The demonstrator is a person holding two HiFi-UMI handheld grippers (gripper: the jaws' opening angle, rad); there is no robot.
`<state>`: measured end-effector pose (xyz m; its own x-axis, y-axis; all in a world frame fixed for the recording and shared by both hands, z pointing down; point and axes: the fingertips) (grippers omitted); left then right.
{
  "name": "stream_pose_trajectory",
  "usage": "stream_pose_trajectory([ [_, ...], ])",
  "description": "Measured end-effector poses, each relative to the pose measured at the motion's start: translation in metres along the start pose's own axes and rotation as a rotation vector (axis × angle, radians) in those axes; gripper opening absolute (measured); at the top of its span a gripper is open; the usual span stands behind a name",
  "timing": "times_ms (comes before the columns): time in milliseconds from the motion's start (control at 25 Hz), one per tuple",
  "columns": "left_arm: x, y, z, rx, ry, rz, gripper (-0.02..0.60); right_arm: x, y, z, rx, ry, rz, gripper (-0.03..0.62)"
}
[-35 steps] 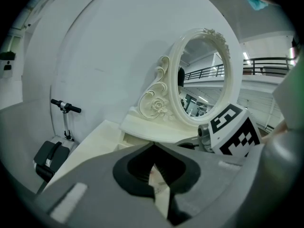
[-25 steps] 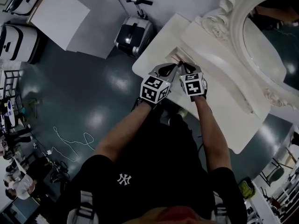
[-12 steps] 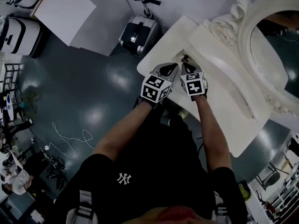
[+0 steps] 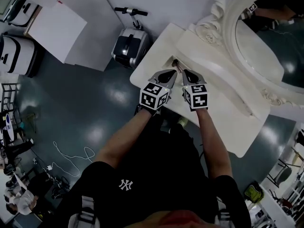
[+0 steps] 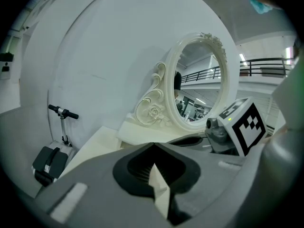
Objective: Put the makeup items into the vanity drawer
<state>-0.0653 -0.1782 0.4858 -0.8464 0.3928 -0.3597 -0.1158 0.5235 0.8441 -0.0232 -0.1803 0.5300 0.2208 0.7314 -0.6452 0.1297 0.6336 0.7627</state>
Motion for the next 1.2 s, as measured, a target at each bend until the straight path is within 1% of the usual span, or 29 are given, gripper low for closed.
stream_pose_trajectory([
  [320, -0.007, -0.032, 0.038, 0.000, 0.068, 0.041, 0.000, 0.049, -0.025, 0.025, -0.094, 0.032, 0.119, 0.023],
  [480, -0.017, -0.048, 0.060, -0.028, 0.115, 0.065, 0.000, 0.071, -0.033, 0.045, -0.127, 0.059, 0.177, 0.023],
  [760, -0.035, -0.073, 0.104, -0.059, 0.188, 0.080, 0.000, 0.117, -0.047, 0.081, -0.163, 0.105, 0.267, 0.023],
  [1200, -0.054, -0.097, 0.165, -0.102, 0.260, 0.111, 0.000, 0.175, -0.053, 0.123, -0.195, 0.157, 0.352, 0.023],
])
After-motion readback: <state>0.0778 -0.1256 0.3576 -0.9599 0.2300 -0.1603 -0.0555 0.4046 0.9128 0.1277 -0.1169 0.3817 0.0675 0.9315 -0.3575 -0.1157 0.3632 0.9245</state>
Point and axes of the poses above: the fingertips, and each gripper's own axes: x backward along the fingers, z to its right, y out of its underside, and after that the axes turned 6 degrees about y, right-handed
